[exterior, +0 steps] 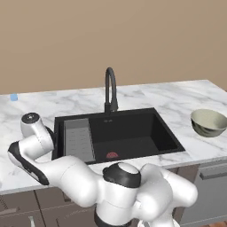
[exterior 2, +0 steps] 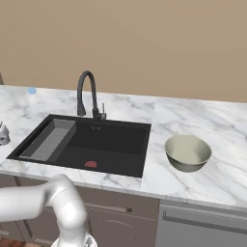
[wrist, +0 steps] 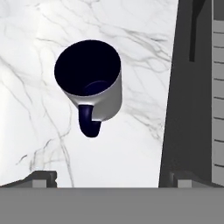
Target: Pick the mug and place it in the sink. Pick the bowl and place it in the open cabinet and then close the cabinet.
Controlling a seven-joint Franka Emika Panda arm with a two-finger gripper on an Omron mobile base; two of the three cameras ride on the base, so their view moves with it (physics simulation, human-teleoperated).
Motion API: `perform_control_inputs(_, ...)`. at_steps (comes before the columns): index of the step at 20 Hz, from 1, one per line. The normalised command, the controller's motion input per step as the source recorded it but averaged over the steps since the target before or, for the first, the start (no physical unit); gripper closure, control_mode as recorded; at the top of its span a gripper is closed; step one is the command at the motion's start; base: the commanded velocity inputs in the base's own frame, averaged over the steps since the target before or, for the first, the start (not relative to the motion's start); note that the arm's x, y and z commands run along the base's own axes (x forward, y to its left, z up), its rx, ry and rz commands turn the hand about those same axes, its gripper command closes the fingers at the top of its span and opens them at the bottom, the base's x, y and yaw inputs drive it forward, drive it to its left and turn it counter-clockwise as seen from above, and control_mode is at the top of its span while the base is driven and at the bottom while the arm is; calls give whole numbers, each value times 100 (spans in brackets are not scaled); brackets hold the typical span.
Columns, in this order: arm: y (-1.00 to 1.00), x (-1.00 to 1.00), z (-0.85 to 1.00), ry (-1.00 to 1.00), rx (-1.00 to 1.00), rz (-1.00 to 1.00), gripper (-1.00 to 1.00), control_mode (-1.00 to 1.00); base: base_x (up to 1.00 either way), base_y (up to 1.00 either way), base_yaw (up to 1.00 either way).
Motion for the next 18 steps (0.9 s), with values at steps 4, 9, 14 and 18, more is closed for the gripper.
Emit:
perform_control_inputs(4, 15, 21, -6, 0, -2, 0, -100, -100, 0, 0, 0)
perform_control_inputs(9, 12, 11, -9, 0, 0, 0, -100, -100, 0, 0, 0)
perform_control_inputs(14, 14, 14, -17, 0, 0, 0, -100, -100, 0, 0, 0)
perform_control_inputs(18, 21, 16, -25, 0, 0, 0, -100, -100, 0, 0, 0)
